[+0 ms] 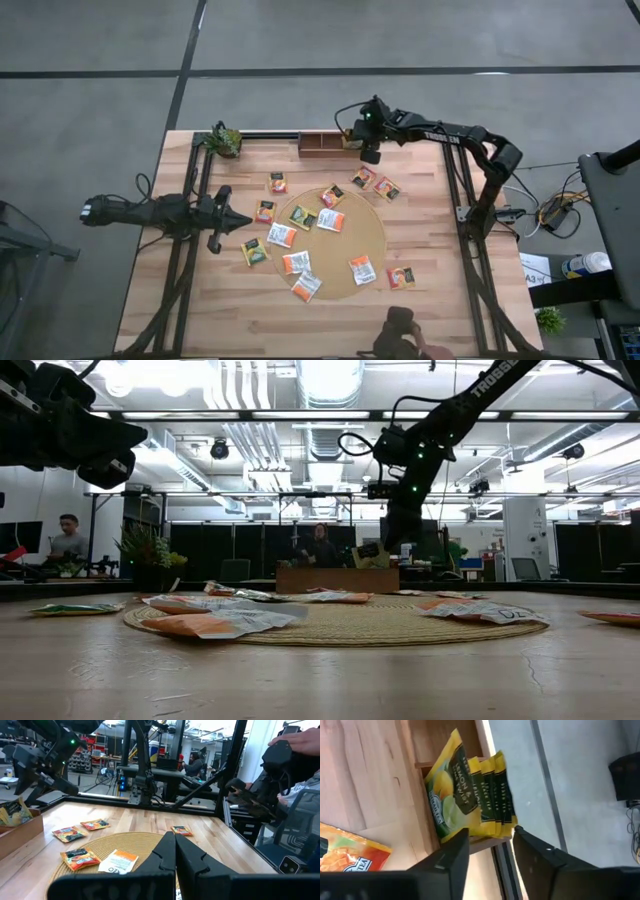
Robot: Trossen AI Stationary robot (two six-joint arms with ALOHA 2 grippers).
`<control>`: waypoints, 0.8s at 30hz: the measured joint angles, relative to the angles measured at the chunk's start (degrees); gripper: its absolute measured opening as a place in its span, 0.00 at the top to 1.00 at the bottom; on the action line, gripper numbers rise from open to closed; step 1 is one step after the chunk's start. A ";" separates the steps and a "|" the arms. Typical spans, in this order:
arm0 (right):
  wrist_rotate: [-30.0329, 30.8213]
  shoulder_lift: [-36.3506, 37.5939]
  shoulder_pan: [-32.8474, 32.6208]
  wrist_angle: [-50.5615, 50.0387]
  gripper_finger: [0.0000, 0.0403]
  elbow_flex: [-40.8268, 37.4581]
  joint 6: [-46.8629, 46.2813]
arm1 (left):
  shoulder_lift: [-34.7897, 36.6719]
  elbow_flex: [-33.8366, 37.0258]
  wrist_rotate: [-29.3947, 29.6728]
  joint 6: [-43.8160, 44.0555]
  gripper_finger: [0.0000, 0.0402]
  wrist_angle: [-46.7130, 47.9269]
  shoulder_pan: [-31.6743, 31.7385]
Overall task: Pick & Place Tea
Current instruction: Put the bottom yellow tea bag into the right section of the wooden organizer
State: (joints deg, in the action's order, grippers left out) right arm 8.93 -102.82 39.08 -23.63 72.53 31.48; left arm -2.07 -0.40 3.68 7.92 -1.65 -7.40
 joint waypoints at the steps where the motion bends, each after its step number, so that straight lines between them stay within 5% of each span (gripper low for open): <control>1: 0.02 0.27 0.08 0.01 0.60 0.10 -0.02 | 0.00 -0.02 0.00 0.01 1.00 0.00 0.01; 14: -4.92 2.86 -0.09 2.10 0.55 0.16 1.69 | -0.01 -0.01 0.00 0.01 1.00 0.00 0.02; 19: -4.93 2.86 -1.20 3.35 0.64 0.18 3.45 | 0.00 0.00 0.00 0.00 1.00 0.00 0.00; 24: -4.99 2.75 -1.44 5.57 0.84 0.20 5.95 | 0.00 -0.02 0.00 0.01 1.00 0.00 0.02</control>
State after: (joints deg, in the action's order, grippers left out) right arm 3.94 -100.08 37.64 -18.06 72.73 37.43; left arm -2.07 -0.43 3.68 7.93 -1.65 -7.38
